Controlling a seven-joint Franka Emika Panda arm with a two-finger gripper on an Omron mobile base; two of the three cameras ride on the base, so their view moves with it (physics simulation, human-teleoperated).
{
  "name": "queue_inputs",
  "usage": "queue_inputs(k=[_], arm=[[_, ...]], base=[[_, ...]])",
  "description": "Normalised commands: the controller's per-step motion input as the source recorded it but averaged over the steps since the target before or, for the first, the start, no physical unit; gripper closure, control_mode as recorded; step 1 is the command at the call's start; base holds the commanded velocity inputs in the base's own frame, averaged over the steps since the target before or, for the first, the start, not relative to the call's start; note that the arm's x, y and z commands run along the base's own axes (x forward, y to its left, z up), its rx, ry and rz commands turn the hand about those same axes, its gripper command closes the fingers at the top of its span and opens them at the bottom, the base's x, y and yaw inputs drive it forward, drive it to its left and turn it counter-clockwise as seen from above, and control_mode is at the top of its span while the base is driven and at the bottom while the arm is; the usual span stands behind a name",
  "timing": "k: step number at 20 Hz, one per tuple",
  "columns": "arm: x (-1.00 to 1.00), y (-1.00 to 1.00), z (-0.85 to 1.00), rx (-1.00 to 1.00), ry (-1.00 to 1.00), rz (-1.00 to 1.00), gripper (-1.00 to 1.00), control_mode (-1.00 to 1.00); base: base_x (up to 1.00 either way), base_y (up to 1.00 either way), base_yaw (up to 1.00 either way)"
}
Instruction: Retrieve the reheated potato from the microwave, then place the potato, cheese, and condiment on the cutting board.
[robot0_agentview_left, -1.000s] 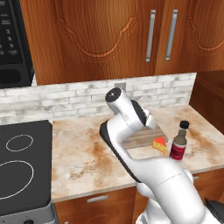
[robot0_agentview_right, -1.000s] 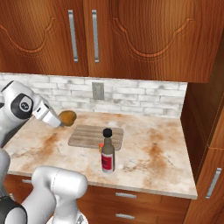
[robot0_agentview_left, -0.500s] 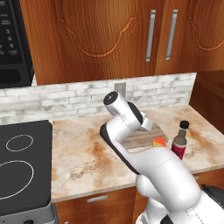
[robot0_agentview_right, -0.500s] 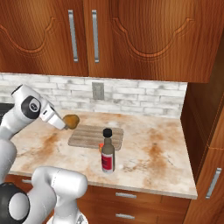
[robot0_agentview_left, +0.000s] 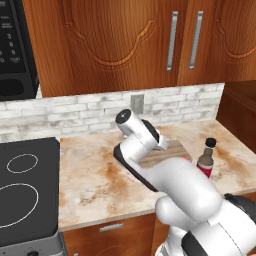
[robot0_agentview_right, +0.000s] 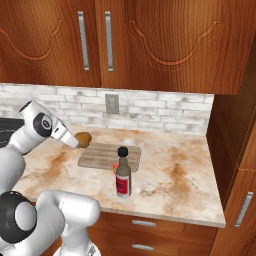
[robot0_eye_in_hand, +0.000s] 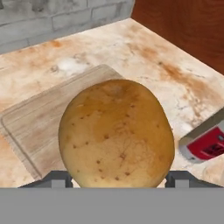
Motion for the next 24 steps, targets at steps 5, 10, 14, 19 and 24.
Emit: queue_inputs(k=[5,10,14,19,24], arm=[[0.30,0.09,-0.28,0.00,0.02,0.12,1.00,-1.00],[0.34,0.03,-0.24,0.00,0.05,0.06,1.00,-1.00],[0.27,0.00,-0.21,0.00,0.10,0.00,1.00,-1.00],[0.25,0.02,-0.31,0.00,0.10,0.00,1.00,-1.00],[0.16,0.06,-0.28,0.00,0.00,0.00,1.00,-1.00]], base=[[0.00,0.00,0.00],[0.00,0.00,0.00],[0.00,0.00,0.00],[0.00,0.00,0.00],[0.00,0.00,0.00]])
